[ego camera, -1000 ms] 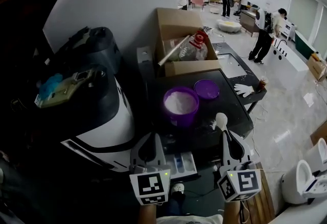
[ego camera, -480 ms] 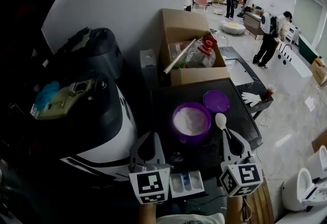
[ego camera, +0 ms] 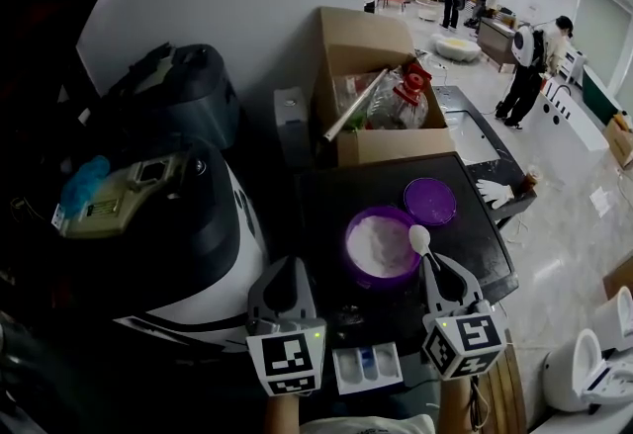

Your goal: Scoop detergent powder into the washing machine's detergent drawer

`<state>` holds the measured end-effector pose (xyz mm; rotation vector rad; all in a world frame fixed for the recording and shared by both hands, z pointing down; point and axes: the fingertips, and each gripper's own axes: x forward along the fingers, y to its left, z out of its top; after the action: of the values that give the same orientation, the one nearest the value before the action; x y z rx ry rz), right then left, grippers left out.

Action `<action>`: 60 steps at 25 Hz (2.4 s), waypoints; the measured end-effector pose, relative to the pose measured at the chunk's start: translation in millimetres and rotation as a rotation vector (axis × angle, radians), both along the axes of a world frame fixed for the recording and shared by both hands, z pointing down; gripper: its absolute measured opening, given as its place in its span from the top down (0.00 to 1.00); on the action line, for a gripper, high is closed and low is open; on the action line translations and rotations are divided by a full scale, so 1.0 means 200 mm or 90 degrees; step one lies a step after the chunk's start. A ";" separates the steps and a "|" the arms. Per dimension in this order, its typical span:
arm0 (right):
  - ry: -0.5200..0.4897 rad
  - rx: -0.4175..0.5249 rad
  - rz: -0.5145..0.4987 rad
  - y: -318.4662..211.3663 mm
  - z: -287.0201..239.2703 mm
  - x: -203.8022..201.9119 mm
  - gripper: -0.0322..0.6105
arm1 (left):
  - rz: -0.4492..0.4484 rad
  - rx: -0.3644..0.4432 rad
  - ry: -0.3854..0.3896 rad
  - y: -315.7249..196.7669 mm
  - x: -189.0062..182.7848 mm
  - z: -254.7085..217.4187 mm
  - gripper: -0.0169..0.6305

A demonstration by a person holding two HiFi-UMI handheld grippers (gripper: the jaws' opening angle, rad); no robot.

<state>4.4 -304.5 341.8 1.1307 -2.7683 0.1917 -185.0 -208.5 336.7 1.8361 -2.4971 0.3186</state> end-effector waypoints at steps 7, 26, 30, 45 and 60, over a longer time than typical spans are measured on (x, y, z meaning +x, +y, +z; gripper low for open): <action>0.046 -0.028 -0.033 -0.06 0.08 -0.06 0.92 | -0.009 -0.016 0.003 -0.02 -0.04 0.04 0.97; 0.172 -0.114 -0.191 -0.12 0.25 -0.24 0.92 | -0.035 -0.056 0.008 -0.08 -0.03 0.12 0.97; 0.211 -0.120 -0.223 -0.13 0.30 -0.24 0.92 | -0.034 -0.063 0.011 -0.09 -0.02 0.15 0.97; 0.354 -0.153 -0.318 -0.16 0.46 -0.23 0.92 | -0.039 -0.078 0.015 -0.08 0.00 0.21 0.97; 0.454 -0.151 -0.361 -0.14 0.55 -0.28 0.92 | -0.054 -0.089 0.021 -0.04 -0.05 0.25 0.97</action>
<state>-51.1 -333.2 452.6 0.2408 -2.2132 0.0322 -194.2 -217.5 385.8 1.6661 -2.4533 0.4434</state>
